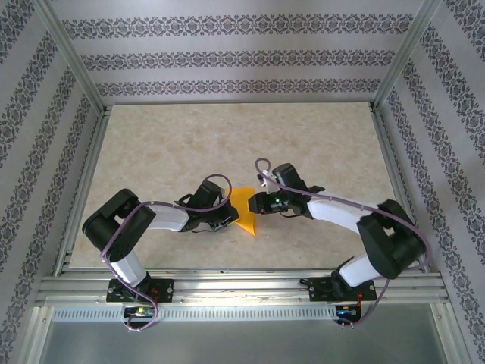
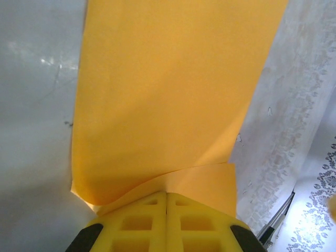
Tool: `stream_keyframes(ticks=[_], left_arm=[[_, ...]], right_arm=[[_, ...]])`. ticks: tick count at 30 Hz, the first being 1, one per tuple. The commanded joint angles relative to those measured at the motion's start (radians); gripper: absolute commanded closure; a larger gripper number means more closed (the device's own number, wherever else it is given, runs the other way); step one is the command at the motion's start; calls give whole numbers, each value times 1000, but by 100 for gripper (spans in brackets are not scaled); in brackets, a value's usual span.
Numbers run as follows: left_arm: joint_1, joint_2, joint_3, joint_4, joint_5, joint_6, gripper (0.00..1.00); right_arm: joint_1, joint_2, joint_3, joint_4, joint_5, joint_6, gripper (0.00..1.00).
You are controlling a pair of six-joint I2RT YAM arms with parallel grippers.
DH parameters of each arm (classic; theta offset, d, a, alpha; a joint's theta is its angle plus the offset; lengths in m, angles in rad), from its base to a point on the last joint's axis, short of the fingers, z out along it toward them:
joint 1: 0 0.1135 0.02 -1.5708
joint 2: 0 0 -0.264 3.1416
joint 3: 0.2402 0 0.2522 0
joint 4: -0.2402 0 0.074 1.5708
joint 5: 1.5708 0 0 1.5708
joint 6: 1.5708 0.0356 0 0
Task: Fold a paper plane with a square sheet of paper (pick it up from the middle)
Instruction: Third fold the triangle at the center of the table.
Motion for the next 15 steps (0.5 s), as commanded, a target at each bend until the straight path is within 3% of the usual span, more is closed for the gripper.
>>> stream_keyframes(ticks=[1,6,15], left_arm=[[-9,33,-18,-34,-25,19,96],[-9,33,-22,-28,-23,18,96],[-9,29,-20,-33,-23,21,96]], right_arm=[[15,-23,-31,6,-102,68,76],[99,40,-18,-17,-125,110,92],[153,144,43,-76,-81,105,95]])
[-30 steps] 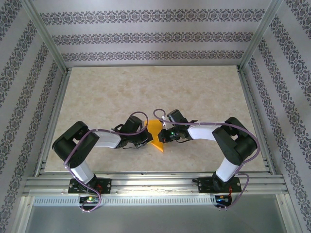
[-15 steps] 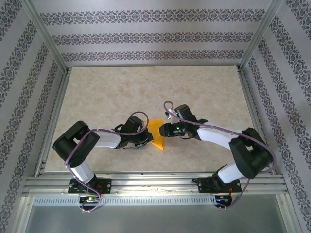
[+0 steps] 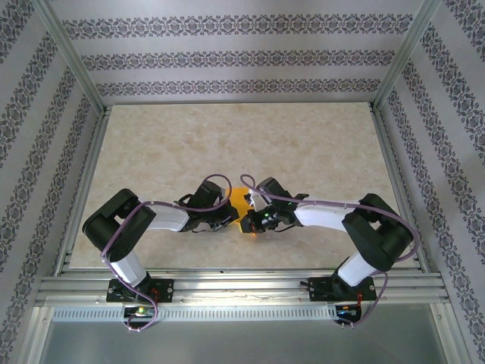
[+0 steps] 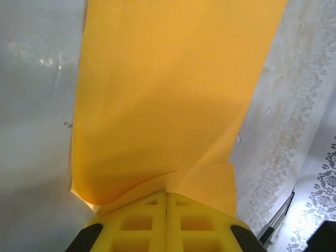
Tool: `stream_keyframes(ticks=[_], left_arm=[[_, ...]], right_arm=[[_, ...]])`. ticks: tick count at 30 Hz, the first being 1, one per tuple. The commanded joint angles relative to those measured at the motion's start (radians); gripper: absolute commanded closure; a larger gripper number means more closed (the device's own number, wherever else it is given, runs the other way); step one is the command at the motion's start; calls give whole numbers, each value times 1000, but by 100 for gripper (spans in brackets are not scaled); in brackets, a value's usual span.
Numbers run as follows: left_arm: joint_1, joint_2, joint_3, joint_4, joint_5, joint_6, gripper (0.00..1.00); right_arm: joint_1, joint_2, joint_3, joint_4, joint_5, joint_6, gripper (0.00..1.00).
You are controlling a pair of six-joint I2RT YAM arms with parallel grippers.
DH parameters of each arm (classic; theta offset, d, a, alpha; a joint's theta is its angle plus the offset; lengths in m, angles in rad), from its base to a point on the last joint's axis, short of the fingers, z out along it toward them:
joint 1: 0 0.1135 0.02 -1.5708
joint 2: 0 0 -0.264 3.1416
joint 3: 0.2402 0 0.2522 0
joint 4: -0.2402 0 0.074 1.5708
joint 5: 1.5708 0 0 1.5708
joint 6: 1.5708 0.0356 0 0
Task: Fold a paper plane with a square sheet of paper (pick it up from the middle)
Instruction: Third fold the triangle at the center of the table.
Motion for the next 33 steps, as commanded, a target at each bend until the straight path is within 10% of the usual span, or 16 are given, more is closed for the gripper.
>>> stream_keyframes(ticks=[1,33], left_arm=[[-9,29,-18,-36,-24,21,96],[-9,28,-33,-32,-38,5,98]], right_arm=[[2,27,51,-57,20,-15,95],[-22,104,20,-116,49,-24,94]])
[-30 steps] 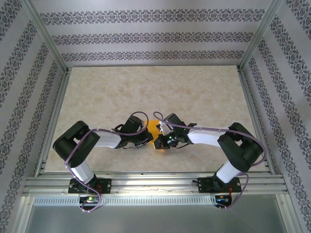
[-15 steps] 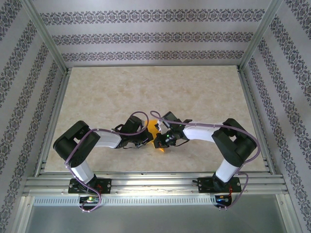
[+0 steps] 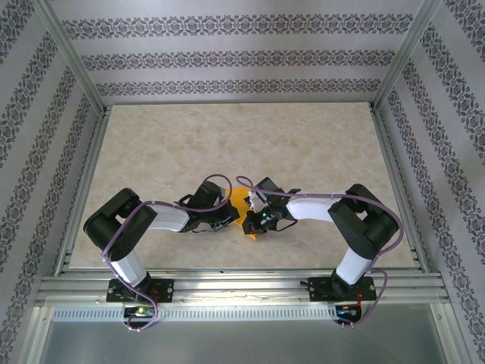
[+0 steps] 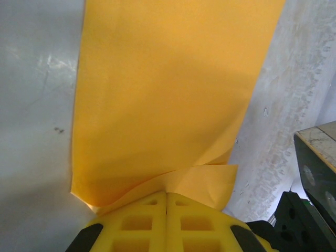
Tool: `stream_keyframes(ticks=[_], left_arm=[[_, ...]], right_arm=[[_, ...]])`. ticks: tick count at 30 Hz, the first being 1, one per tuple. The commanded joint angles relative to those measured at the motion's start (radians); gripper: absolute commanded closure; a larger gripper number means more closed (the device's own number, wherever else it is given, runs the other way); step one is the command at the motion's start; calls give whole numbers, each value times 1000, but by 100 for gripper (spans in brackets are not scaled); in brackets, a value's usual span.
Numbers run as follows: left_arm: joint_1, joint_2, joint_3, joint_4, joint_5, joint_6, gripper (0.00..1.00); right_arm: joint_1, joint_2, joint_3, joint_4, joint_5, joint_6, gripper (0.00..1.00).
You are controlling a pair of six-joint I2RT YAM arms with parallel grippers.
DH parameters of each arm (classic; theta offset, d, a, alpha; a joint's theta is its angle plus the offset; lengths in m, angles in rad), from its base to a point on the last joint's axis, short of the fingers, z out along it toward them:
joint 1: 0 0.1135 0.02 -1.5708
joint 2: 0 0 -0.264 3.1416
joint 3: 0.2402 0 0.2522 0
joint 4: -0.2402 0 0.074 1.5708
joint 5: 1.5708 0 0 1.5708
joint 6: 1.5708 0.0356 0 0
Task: Fold a paper plane with a square sheet of paper (pick it up from the middle)
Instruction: Third fold the triangle at the center of the table.
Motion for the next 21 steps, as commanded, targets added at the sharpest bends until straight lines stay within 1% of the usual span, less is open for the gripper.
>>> stream_keyframes(ticks=[1,8,18,21], left_arm=[[-9,18,-25,-68,-42,10,98],[-8,15,-34,-95,-62,15,100],[-7,26,-38,-112,-73,21,100],[-8,25,-44,-111,-74,19,100]], right_arm=[[-9,-6,-51,4,10,17,94],[-14,-40,-116,81,-26,38,91],[-18,-113,-174,69,-8,-9,89],[-27,-141,-203,73,-20,-13,88]])
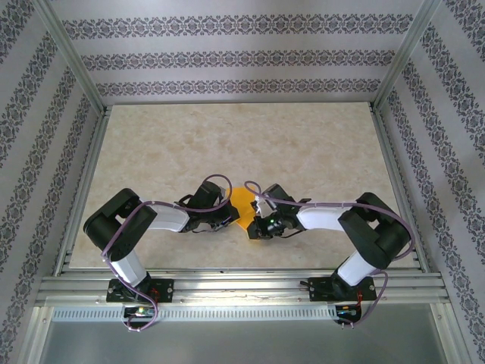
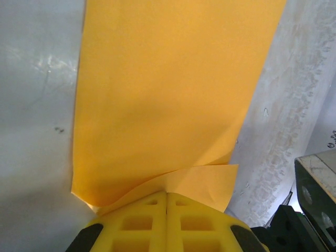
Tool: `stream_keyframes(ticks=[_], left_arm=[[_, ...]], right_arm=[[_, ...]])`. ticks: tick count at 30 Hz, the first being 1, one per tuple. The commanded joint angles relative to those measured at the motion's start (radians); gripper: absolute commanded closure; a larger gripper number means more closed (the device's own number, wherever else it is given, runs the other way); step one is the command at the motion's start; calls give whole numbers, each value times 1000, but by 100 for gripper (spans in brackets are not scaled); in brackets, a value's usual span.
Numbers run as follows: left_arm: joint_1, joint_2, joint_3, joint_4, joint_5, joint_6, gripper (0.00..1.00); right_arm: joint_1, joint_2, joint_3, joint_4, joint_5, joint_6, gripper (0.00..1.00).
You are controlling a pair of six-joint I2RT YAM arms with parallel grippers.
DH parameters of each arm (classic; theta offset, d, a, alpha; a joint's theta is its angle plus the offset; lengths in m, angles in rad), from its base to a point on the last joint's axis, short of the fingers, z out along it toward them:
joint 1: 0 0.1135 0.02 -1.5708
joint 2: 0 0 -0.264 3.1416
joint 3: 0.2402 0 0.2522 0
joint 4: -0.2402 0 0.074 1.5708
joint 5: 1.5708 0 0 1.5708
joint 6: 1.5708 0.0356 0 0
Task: Fold a paper plane with a square sheet of paper (pick it up from the middle)
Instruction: Third fold the triangle at the center of the table.
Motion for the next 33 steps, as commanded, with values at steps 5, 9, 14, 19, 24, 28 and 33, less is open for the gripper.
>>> stream_keyframes(ticks=[5,9,14,19,24,28,33], left_arm=[[-6,23,-43,-106,-67,18,100],[-6,21,-41,-95,-64,16,100],[-6,14,-37,-92,-58,20,100],[-6,16,-38,-78,-58,18,100],[-6,10,-43,-71,-57,13,100],[-6,8,-41,-75,-53,18,100],[-6,3,-38,-73,-53,22,100]], right_arm=[[-38,-44,-100,-41,-21,-20,90],[-40,-72,-121,-45,-33,-10,91],[-40,-203,-92,-19,-39,51,91],[-42,-200,-18,-18,-29,52,91],[-44,-59,39,4,-27,74,92],[-40,7,61,1,-15,75,93],[-42,35,45,-26,11,73,94]])
